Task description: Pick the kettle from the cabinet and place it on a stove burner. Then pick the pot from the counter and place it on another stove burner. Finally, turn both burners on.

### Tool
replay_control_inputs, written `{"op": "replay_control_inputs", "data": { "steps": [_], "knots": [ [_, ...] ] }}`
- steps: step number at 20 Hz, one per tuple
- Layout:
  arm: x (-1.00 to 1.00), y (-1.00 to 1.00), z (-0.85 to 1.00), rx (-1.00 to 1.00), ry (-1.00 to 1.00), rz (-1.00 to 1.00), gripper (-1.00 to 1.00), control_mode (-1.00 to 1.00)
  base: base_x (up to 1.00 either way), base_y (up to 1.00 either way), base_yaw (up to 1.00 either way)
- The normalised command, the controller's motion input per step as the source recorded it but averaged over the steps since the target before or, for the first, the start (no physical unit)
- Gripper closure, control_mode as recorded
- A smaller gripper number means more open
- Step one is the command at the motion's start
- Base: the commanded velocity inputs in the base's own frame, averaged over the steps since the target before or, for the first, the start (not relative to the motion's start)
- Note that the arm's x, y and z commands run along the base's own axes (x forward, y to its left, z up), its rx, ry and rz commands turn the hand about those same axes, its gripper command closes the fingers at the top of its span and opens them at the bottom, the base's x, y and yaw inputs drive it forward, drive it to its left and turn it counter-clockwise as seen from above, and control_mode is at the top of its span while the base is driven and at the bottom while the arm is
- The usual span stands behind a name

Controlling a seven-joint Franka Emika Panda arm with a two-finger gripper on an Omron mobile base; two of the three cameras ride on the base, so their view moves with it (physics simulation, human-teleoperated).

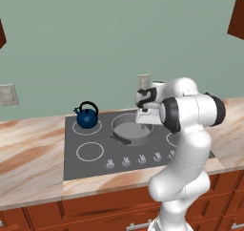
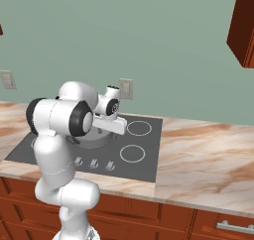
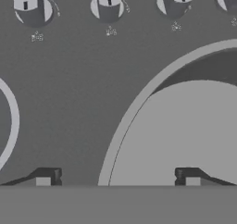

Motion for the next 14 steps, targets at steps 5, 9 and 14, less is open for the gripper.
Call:
{"op": "replay_control_inputs", "data": {
  "steps": [5,9,14],
  "knots": [
    [-0.27,0.19,0.32,-0.01,0.08,0.00,-1.00,-1.00,0.00,0.00,0.00],
    [-0.29,0.08,0.21,0.00,0.12,0.00,-1.00,-1.00,0.00,0.00,0.00],
    [-0.40,0.04,0.20,0.00,0.14,0.00,-1.00,-1.00,0.00,0.00,0.00]
  ]
}}
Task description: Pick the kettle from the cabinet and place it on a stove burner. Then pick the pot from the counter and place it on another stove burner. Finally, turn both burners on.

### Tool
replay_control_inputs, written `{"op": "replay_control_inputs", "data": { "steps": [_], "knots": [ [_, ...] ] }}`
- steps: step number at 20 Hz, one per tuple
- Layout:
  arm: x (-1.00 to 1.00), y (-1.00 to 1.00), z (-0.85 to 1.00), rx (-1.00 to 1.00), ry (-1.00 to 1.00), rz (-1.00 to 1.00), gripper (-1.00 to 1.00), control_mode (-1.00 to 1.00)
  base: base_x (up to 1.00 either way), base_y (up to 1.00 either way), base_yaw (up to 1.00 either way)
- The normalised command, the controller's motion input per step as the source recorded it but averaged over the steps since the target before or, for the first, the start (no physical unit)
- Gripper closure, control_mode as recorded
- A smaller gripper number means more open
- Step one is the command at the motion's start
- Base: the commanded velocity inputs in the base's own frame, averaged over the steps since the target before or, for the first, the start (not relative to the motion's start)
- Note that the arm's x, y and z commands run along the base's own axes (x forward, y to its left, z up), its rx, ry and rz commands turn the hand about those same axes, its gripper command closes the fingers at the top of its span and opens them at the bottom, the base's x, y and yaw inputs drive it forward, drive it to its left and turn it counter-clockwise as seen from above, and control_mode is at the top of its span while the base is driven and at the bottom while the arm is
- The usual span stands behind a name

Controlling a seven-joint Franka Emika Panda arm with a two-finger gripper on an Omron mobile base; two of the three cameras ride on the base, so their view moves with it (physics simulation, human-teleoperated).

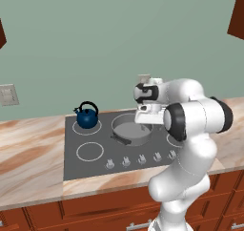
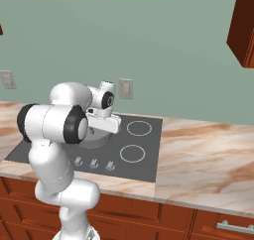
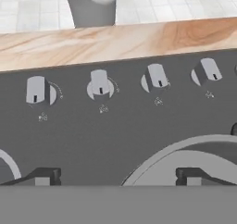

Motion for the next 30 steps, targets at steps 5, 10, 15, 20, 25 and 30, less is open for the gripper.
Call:
{"op": "replay_control_inputs", "data": {
  "steps": [5,10,15,20,25,30],
  "knots": [
    [-0.52,0.00,0.11,-0.01,0.08,0.00,-1.00,-1.00,0.00,0.00,0.00],
    [-0.53,0.09,0.07,-0.04,0.00,0.00,-1.00,-1.00,0.00,0.00,0.00],
    [-0.52,0.18,0.08,-0.04,-0.04,0.00,-1.00,-1.00,0.00,0.00,0.00],
    [-0.40,0.15,0.00,0.00,-0.05,0.01,-1.00,-1.00,0.00,0.00,0.00],
    [-0.28,0.17,-0.01,0.00,0.00,0.01,-1.00,-1.00,0.00,0.00,0.00],
    [-0.08,0.21,-0.04,-0.01,-0.01,0.00,-1.00,-1.00,0.00,0.00,0.00]
  ]
}}
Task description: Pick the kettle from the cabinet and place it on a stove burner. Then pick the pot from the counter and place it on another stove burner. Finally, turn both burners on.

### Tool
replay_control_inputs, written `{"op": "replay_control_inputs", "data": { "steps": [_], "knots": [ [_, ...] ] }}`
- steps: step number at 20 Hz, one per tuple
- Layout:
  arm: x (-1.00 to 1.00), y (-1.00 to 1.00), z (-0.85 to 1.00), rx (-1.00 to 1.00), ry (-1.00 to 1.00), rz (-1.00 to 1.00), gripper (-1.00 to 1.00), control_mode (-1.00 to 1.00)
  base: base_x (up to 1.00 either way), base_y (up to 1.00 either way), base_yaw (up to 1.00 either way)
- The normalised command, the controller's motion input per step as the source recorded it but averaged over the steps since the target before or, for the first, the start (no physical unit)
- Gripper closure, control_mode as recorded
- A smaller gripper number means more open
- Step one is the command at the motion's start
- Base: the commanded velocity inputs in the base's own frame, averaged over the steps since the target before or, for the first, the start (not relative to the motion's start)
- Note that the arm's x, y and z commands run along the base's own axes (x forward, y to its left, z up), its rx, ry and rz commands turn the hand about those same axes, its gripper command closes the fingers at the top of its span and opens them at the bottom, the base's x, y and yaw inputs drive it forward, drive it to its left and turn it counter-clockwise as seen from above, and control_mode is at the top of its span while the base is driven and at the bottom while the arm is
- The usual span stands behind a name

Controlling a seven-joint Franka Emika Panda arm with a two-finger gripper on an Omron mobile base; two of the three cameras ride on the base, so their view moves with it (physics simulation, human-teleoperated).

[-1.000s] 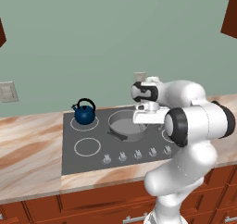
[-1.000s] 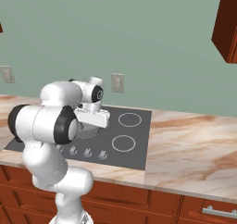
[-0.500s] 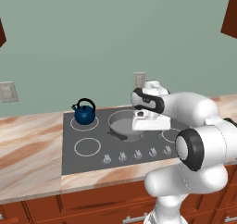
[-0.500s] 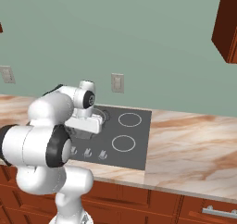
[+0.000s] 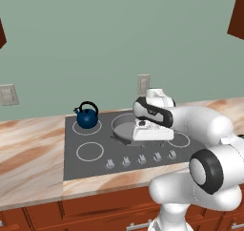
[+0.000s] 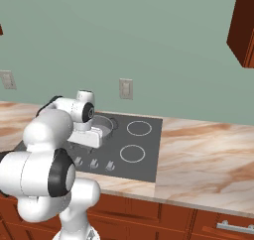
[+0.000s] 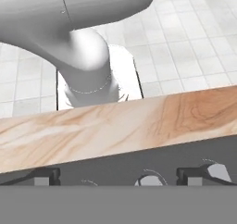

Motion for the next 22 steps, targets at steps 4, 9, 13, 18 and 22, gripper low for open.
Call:
{"op": "replay_control_inputs", "data": {
  "steps": [4,9,13,18,22],
  "knots": [
    [0.00,0.13,-0.11,-0.01,0.00,0.00,-1.00,-1.00,0.00,0.00,0.00],
    [0.00,0.05,-0.18,0.00,-0.02,0.00,-1.00,-1.00,0.00,0.00,0.00],
    [0.01,0.10,-0.23,-0.01,-0.02,0.00,-1.00,-1.00,0.00,0.00,0.00],
    [0.04,0.08,-0.19,0.00,-0.04,0.00,-1.00,-1.00,0.00,0.00,0.00],
    [0.07,0.05,-0.15,0.00,-0.07,0.00,-1.00,-1.00,0.00,0.00,0.00]
  ]
}}
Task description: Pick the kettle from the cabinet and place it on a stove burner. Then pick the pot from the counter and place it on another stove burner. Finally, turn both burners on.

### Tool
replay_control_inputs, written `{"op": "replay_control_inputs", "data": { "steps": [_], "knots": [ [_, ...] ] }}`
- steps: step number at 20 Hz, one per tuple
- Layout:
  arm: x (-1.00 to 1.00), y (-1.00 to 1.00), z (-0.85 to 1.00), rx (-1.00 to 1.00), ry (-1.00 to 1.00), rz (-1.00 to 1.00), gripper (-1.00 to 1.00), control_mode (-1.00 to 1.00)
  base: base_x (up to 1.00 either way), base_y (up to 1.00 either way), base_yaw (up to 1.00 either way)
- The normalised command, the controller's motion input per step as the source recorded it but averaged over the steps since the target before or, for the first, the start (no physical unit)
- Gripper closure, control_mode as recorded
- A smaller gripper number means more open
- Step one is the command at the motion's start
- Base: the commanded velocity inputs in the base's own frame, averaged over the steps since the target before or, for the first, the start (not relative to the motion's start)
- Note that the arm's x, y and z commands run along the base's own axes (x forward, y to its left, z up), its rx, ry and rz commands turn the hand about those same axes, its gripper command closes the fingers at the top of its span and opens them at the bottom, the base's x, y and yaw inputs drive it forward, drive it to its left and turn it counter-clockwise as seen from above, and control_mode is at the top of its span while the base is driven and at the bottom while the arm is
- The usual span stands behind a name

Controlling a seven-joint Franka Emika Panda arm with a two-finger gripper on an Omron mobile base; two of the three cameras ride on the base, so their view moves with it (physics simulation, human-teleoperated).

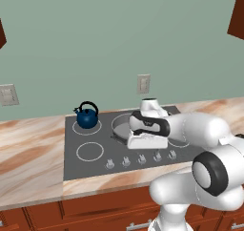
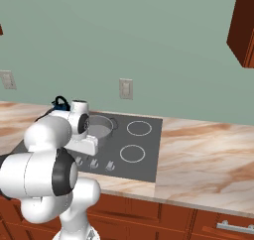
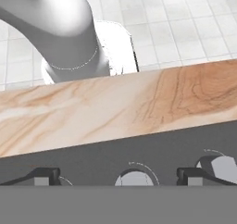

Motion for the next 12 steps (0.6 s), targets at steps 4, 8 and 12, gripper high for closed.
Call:
{"op": "replay_control_inputs", "data": {
  "steps": [4,8,12],
  "knots": [
    [0.11,0.04,-0.14,0.00,-0.09,0.00,-1.00,-1.00,0.00,0.00,0.00],
    [0.10,0.05,-0.12,0.00,-0.07,0.00,-1.00,-1.00,0.00,0.00,0.00],
    [0.02,0.08,-0.15,0.00,-0.05,0.00,-1.00,-1.00,0.00,0.00,0.00]
  ]
}}
